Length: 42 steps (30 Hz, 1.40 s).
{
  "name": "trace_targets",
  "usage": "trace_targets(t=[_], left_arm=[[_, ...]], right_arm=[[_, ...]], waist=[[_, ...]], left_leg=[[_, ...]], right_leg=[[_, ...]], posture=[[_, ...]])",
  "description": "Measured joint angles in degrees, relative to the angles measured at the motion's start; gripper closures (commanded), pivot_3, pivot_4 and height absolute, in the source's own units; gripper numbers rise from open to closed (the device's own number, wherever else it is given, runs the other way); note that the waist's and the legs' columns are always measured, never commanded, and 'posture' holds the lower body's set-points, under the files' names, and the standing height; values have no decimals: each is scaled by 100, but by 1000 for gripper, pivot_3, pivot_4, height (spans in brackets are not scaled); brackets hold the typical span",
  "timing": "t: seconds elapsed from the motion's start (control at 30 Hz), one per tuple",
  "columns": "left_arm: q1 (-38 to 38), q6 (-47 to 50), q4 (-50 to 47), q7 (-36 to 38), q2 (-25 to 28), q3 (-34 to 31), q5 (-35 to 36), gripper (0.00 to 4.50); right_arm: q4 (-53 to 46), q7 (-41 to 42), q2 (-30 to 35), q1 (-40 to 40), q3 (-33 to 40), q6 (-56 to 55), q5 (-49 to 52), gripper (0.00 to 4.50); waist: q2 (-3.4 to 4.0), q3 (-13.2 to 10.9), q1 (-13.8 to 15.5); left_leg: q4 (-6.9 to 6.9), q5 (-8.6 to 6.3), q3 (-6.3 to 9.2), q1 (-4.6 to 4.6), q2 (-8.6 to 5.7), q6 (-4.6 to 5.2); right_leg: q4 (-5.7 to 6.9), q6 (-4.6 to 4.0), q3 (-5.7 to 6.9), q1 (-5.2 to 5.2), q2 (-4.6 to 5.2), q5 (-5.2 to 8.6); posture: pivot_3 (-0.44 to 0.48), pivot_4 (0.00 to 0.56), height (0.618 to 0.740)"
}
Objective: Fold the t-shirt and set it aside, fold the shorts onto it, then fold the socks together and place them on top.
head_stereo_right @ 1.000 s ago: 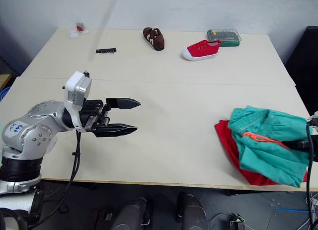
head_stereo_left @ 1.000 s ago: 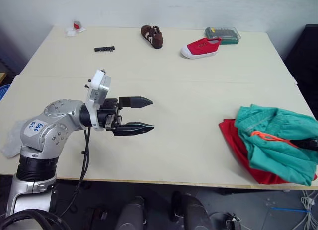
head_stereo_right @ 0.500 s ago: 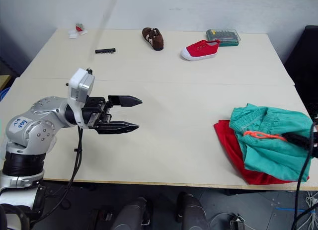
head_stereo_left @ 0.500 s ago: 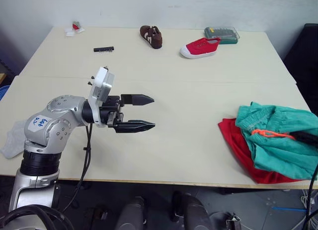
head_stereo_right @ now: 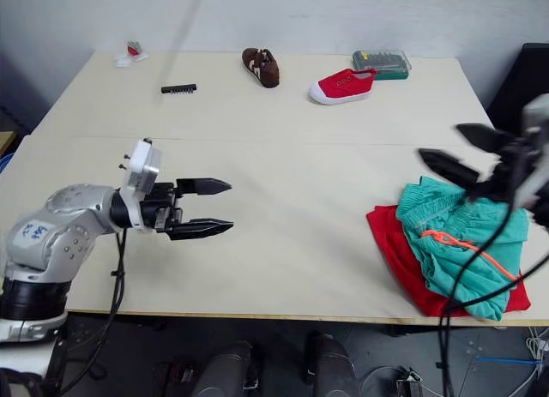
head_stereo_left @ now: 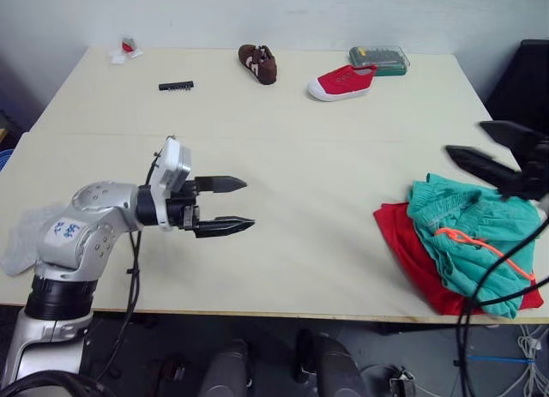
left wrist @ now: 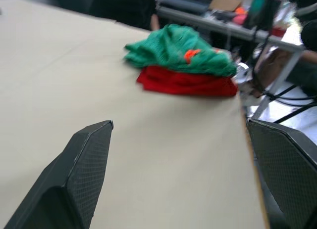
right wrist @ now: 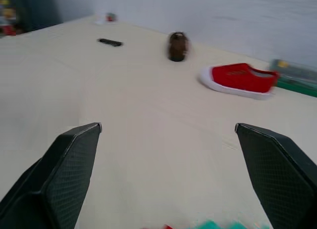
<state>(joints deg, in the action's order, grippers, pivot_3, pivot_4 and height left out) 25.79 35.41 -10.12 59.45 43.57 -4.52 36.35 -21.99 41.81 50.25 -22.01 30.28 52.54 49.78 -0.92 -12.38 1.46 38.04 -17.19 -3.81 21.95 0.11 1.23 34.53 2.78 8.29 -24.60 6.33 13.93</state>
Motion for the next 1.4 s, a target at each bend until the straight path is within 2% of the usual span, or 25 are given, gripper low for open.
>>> trace_targets(t=[0.1,0.23,0.33,0.43,0.57,0.73,1.0,1.1,1.27,1.4], left_arm=[[-731,-221,-61,-441,172,-505,-349,0],[-1997,-467,-354,-1067,255,-1365,-834,0],[-2721,-558,-499,-1690,222,-1986,-1292,0],[-3063,-525,-488,-2254,176,-2564,-1573,0],[-3226,-353,-277,-2364,238,-2798,-1660,0],[-3092,-38,682,-2311,666,-2619,-1860,0],[-2732,57,1478,-2170,1172,-2416,-2039,0],[-2531,103,1677,-2042,1316,-2226,-2066,561],[-2318,346,1840,-1914,1381,-2108,-2053,2082],[-1977,1030,1826,-1998,1251,-2164,-1827,3352]], right_arm=[[-439,82,-373,-288,-978,-45,184,135],[-667,606,-441,-285,-1977,-464,-45,135],[-645,901,-613,-358,-2524,-745,-274,135],[-446,1018,-833,-568,-2794,-862,-344,135],[-324,1036,-987,-705,-2867,-877,-356,135],[-303,1014,-1088,-705,-2996,-869,-339,135],[-503,706,-1176,-463,-2952,-785,-182,135],[-584,599,-1172,-362,-2915,-744,-116,0],[-982,426,-1120,-44,-2642,-652,164,0],[-1114,245,-1105,132,-2533,-608,245,0]], waist=[[1,0,-16],[-2,1,-11],[-4,1,-1],[-5,2,18],[-5,2,18],[-4,2,-8],[-4,3,-16],[0,3,-14],[2,4,-17],[2,4,-12]], left_leg=[[0,-10,-4,4,2,11],[1,-25,-5,18,0,31],[9,-38,-8,22,-4,47],[14,-56,-5,22,-10,75],[13,-59,-4,21,-10,75],[6,-59,-7,22,-5,70],[3,-60,-17,21,-5,52],[3,-73,-21,20,-5,28],[2,-76,-24,15,-3,28],[4,-72,-30,11,-3,33]], right_leg=[[-2,-1,-4,-6,1,0],[0,0,-3,-12,8,-1],[-10,4,1,-10,16,-3],[-39,10,0,-4,23,-12],[-48,7,0,-3,25,-22],[-43,3,4,-13,24,-21],[-45,2,-4,-18,24,-21],[-43,2,-8,-20,24,-21],[-31,1,-12,-23,24,-21],[-22,-5,-20,-23,24,-26]], posture=[[0,150,740],[0,150,740],[0,150,740],[0,150,740],[0,150,740],[0,150,740],[0,150,740],[0,150,740],[0,150,740],[0,150,740]])
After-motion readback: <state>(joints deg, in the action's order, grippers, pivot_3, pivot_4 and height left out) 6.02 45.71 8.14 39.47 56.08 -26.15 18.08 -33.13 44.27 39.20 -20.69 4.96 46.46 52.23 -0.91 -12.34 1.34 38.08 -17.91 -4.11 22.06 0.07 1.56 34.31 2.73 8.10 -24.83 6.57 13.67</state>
